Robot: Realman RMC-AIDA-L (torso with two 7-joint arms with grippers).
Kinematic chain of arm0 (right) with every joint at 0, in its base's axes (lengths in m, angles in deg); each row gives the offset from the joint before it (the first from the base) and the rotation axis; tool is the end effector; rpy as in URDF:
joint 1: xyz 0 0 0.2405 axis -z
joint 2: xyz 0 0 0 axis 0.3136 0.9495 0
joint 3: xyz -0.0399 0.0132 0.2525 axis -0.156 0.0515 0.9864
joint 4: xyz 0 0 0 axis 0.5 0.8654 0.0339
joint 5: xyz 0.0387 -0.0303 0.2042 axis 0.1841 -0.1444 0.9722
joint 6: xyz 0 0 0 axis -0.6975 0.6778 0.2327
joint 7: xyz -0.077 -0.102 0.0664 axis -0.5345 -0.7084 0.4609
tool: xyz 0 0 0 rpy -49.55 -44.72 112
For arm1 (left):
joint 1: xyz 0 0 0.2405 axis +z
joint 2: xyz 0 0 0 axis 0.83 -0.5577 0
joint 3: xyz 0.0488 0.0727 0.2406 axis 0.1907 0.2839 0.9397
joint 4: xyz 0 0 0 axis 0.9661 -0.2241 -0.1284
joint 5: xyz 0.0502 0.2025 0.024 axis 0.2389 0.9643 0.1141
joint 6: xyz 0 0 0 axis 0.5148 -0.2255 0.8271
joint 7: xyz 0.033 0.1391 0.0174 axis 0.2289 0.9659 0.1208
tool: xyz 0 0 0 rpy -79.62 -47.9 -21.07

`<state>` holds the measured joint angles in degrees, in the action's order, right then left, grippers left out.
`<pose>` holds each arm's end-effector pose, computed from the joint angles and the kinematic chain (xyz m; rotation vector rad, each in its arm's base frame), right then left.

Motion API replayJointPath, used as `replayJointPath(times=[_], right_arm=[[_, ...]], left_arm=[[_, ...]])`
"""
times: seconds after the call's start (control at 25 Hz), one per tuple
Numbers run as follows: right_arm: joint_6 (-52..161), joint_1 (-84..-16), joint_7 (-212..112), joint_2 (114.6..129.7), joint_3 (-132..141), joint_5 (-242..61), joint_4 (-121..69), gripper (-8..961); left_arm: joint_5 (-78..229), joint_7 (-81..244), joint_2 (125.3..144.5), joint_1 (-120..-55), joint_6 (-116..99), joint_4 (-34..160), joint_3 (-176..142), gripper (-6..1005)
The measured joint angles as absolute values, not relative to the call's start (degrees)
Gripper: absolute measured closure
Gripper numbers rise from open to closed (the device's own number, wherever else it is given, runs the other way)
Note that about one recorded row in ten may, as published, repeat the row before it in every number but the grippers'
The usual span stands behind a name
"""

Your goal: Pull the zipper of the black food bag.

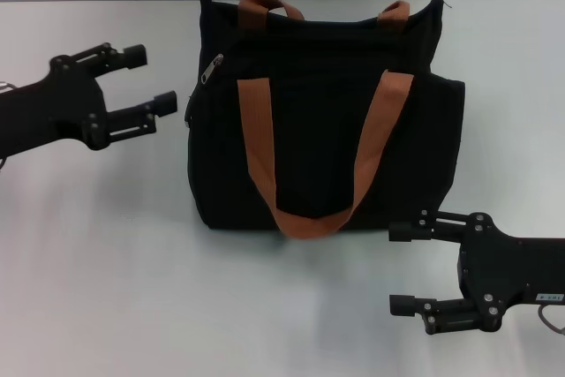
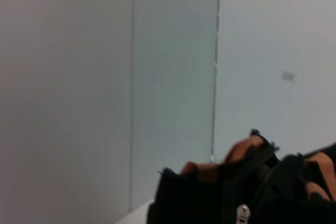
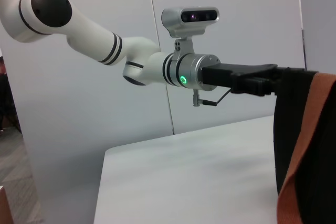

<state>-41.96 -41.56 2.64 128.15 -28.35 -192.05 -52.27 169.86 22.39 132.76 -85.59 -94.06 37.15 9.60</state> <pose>0.2810 0.2469 -0.0185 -2.9115 0.2739 0.9167 -0.2830 0.3302 0.0440 -2.5307 -0.3129 -0.8561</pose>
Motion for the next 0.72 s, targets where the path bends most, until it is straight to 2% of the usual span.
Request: replayJointPath(times=[0.72], right_arm=[[-41.68,-41.94,3.86,128.29,-28.35,-192.05,-52.27,160]], left_arm=[[173.98,23.1,135.1,-90.11,-84.32,36.57,13.0,214]])
